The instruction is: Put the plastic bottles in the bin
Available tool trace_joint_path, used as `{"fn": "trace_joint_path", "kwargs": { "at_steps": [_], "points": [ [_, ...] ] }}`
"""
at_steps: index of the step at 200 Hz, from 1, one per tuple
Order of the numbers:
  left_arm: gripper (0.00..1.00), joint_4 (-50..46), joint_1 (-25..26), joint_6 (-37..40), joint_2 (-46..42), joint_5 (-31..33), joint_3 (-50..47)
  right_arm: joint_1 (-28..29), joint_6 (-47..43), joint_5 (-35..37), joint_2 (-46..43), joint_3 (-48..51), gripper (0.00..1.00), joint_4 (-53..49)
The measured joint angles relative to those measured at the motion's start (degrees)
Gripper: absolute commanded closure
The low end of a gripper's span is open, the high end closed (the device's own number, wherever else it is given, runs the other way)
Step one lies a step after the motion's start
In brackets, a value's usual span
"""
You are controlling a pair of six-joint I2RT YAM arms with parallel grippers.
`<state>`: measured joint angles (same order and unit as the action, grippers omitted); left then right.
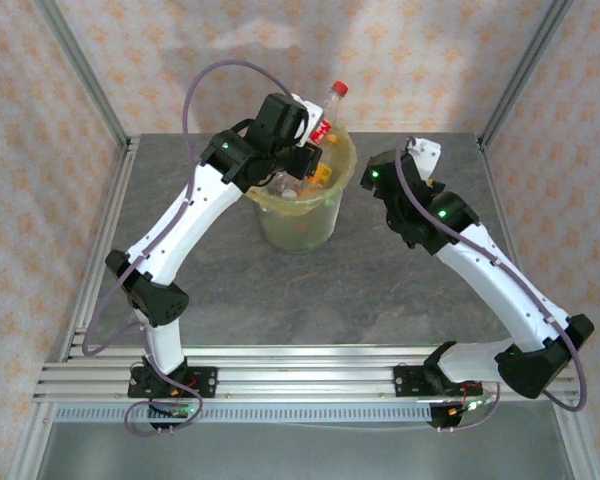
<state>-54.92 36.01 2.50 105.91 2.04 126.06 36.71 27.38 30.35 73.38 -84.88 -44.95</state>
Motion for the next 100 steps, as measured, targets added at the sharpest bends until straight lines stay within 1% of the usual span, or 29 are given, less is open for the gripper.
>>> {"fn": "trace_joint_path", "kwargs": {
  "at_steps": [22, 53, 90, 100],
  "points": [
    [0.50, 0.00, 0.00, 1.14, 0.02, 1.27, -2.62, -0.68, -1.22, -1.03, 0.85, -2.25, 0.01, 0.09],
    [0.46, 0.17, 0.00, 2.99, 0.00, 1.90, -4.31, -1.22, -2.84, -2.93, 3.48, -5.55, 0.01, 0.44],
    [0.35, 0.28, 0.00, 5.01, -0.35, 1.81, -5.51, -1.42, -5.22, -4.96, 7.67, -10.64, 0.01, 0.44],
    [0.31, 0.28, 0.00, 5.33, -0.48, 1.66, -5.75, -1.53, -5.92, -5.31, 8.92, -12.44, 0.01, 0.42]
  ]
}}
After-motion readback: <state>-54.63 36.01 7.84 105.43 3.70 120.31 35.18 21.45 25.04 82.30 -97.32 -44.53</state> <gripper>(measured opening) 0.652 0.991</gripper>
